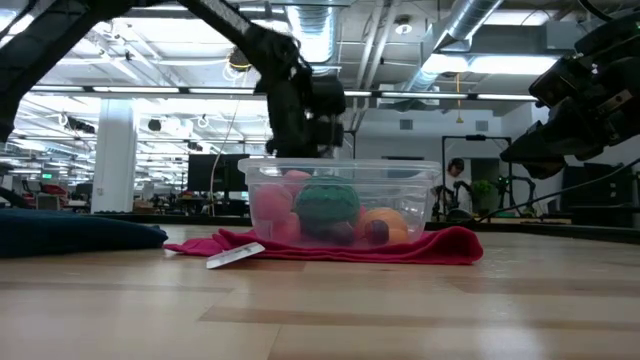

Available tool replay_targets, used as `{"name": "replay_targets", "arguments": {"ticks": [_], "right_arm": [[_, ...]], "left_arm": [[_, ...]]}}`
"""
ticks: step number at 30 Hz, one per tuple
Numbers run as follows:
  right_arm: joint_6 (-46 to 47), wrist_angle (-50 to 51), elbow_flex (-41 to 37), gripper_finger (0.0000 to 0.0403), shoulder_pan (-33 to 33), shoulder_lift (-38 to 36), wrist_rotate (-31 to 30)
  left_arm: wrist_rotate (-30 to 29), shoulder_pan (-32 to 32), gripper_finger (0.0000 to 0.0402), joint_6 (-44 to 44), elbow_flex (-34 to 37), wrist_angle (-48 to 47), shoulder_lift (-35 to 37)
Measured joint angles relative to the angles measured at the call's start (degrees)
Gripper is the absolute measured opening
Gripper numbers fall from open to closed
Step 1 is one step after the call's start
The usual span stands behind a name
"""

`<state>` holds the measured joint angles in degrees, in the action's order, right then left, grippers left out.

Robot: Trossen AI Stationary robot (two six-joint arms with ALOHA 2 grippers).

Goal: Pick and placing Produce into tupperware
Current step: Put the cherry in the transparent bin

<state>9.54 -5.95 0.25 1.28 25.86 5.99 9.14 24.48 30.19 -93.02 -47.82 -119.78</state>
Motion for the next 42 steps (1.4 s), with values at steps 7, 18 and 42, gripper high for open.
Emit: {"name": "replay_targets", "arguments": {"ticks": [7,18,42], "right_arm": [[0.0,0.06,0.01,0.0088,-0.01,0.0,0.0],[0.0,0.06,0.02,0.0088,-0.01,0.0,0.01],[-0.01,0.4,0.01,0.0088,-0.02,-0.01,0.01]], "left_arm": [[0.97,-6.28,0.0027,-1.04,-0.14,-4.46,6.12],[1.62,-22.65,0.0037,-9.51,-0.14,-9.32,8.84],[-2.81,-25.89,0.0147,-21.76,5.8,7.02,7.9]]}}
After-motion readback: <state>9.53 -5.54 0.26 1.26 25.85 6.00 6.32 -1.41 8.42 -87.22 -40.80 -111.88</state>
